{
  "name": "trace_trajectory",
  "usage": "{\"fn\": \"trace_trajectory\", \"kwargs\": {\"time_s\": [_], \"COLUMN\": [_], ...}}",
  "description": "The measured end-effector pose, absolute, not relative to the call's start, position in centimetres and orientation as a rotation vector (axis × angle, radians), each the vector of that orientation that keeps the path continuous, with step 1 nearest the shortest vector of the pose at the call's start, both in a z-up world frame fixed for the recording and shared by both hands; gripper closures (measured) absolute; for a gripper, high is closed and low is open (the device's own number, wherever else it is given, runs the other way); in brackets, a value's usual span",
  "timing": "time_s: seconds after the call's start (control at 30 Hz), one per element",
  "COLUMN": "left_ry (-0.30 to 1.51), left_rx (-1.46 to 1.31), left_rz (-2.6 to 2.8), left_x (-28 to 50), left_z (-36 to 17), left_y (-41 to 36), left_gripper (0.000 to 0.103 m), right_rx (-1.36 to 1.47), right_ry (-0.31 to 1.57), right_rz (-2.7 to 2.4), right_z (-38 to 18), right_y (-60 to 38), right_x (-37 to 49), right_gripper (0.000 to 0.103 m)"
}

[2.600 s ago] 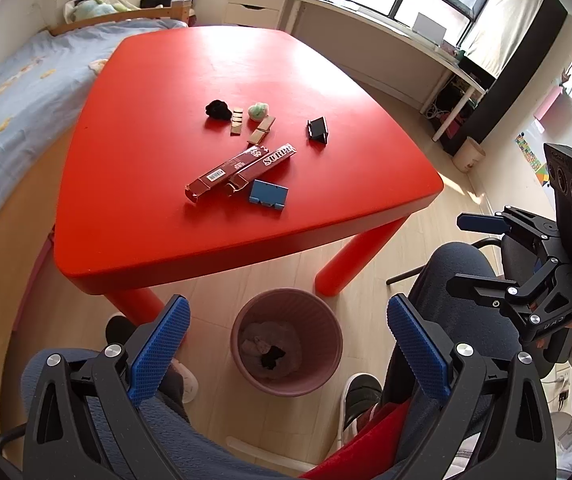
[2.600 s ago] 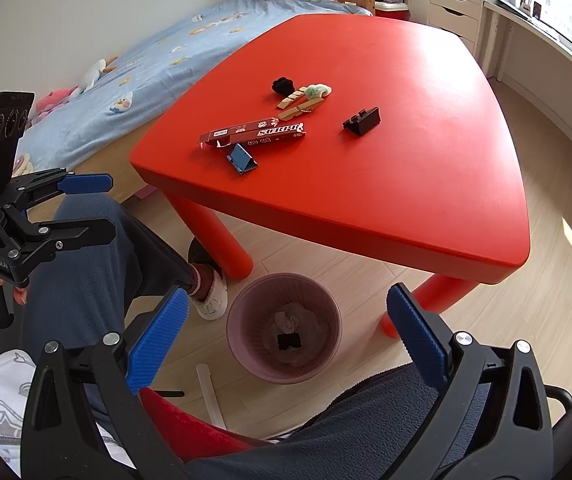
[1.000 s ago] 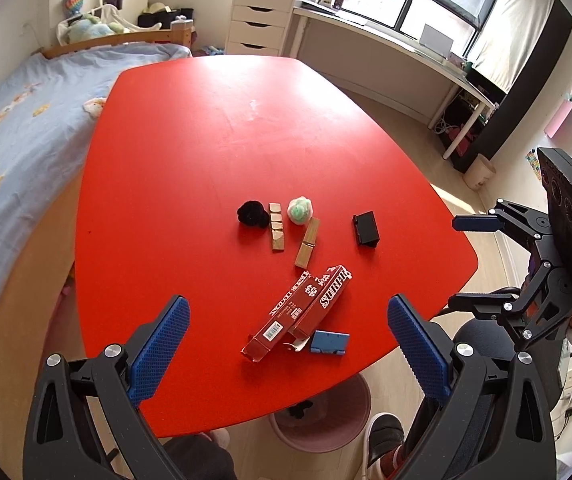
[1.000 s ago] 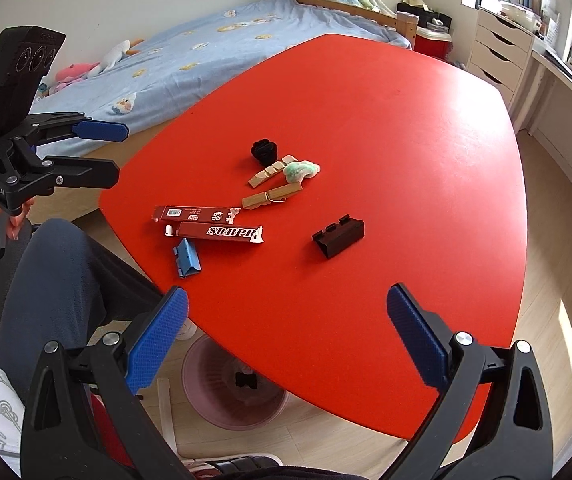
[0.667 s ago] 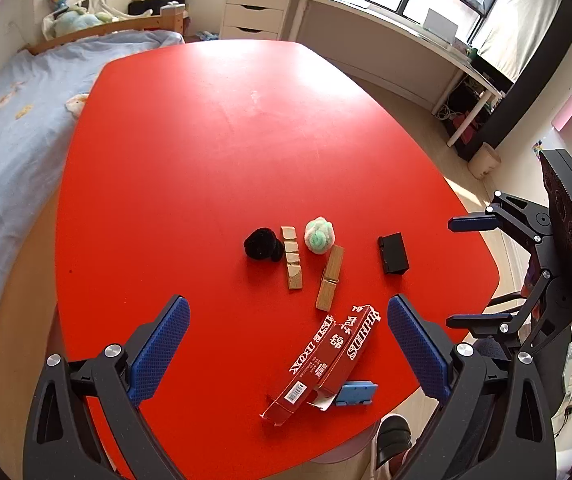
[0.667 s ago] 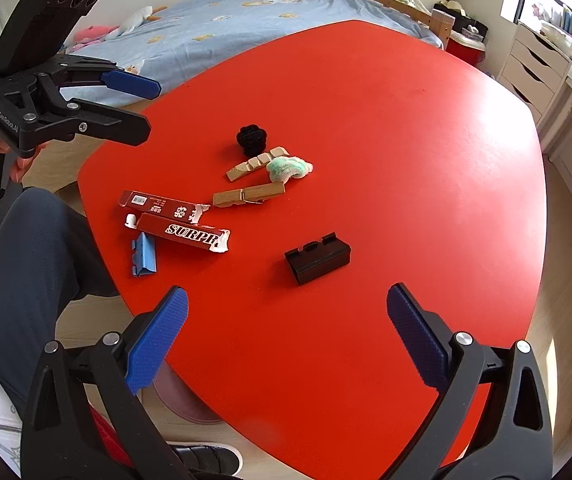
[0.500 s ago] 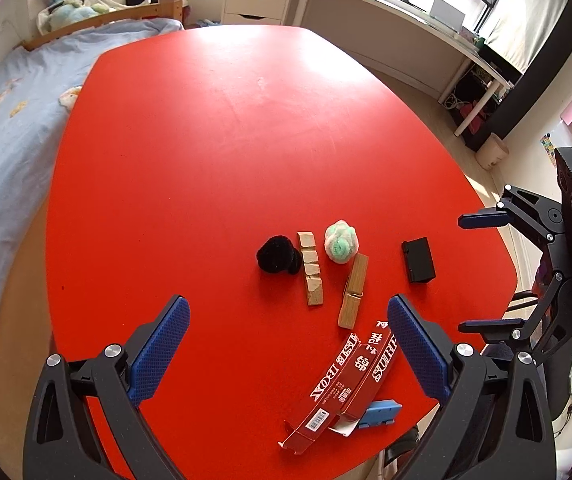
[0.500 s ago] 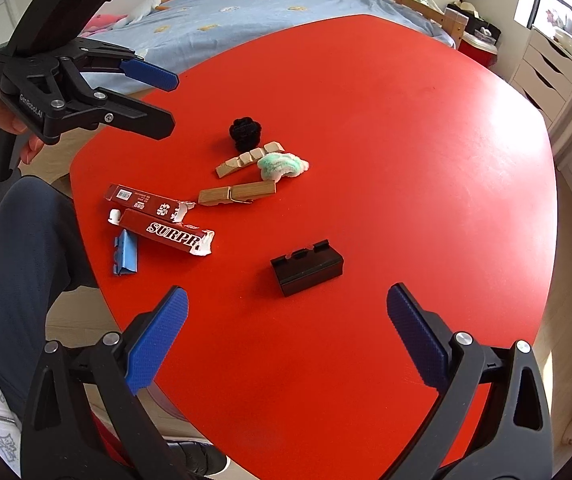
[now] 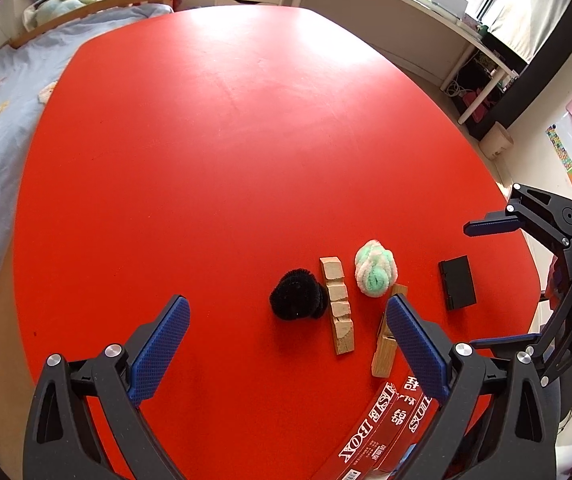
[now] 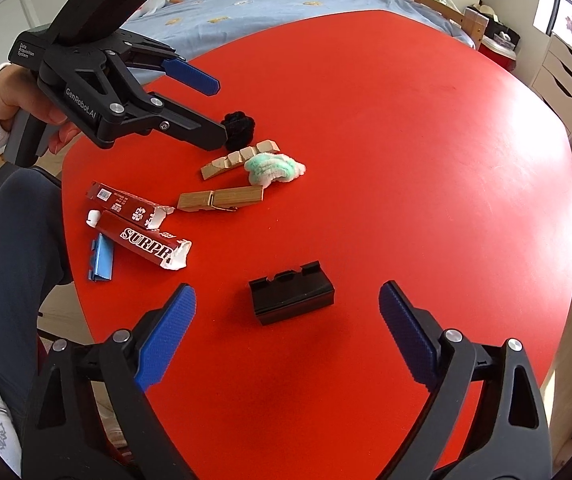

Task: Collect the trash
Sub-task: 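Grasp the black fuzzy ball with the left tool while the right tool grasps the black clip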

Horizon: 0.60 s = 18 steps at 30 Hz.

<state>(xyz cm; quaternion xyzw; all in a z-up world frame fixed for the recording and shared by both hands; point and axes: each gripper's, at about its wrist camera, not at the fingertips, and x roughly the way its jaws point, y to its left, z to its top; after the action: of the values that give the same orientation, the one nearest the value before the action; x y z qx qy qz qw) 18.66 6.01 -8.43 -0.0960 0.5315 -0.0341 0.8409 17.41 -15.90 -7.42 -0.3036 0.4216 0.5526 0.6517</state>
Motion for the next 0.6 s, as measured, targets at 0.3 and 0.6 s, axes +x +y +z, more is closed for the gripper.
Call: {"fn": "trace_trajectory", "kwargs": {"time_s": [0.3,0.6], "left_ry": [1.126,1.127], "left_rx": [-0.177,-0.159], "left_rz": [-0.075,-0.075], "left_x": [18.88,18.63], "left_z": [-8.96,-8.71], "left_y": [5.81,5.59], "left_gripper": [0.059,0.083], "right_rx": [-0.698,-0.688], "right_ry": [0.938,0.938], "right_rz": [1.253,1.232], "right_z": [-7.81,-7.69], "right_y": [-15.84,-15.96], "right_x": [17.25,17.27], "right_gripper": [0.046,0.059]}}
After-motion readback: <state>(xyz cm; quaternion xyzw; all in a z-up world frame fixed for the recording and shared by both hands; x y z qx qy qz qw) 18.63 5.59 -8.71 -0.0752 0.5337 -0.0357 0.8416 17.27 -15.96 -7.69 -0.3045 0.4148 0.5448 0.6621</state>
